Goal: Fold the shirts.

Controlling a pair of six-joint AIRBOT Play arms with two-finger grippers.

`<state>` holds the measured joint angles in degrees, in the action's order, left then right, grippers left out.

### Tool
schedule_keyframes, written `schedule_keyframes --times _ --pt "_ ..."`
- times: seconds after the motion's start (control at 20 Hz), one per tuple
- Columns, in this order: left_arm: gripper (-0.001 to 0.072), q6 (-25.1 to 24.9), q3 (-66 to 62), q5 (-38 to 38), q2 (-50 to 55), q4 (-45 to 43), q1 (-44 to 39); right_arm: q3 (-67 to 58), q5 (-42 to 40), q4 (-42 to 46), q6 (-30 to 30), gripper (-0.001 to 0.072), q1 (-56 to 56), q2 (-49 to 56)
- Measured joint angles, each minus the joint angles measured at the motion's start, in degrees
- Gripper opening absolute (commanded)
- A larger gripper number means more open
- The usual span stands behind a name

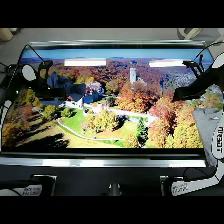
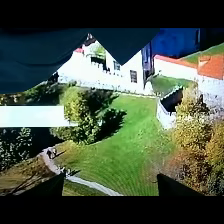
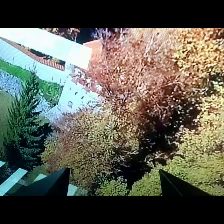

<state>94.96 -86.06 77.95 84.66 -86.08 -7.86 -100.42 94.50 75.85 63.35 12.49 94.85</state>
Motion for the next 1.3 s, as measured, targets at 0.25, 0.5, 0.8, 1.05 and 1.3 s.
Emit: schedule_keyframes --times 0.25,0.5,0.8,1.05,1.3 --pt "0.0713 0.0 0.0 0.0 0.0 0.02 0.0 0.0 0.0 0.02 0.02 0.0601 0.0 0.0" --pt "0.0713 0.0 0.0 0.0 0.0 0.0 0.0 0.0 0.0 0.02 0.02 0.0601 0.0 0.0" --pt "0.0714 0.0 0.09 -1.11 0.09 0.02 0.0 0.0 0.0 0.02 0.0 0.0601 0.0 0.0" --pt "0.0714 0.07 0.17 -9.94 0.81 2.21 0.0 0.0 -4.11 -0.04 0.02 0.06 0.0 0.0" --pt "0.0714 2.71 -0.72 -23.15 2.03 2.49 1.31 0.0 -10.03 0.0 -1.38 0.06 0.0 0.13"
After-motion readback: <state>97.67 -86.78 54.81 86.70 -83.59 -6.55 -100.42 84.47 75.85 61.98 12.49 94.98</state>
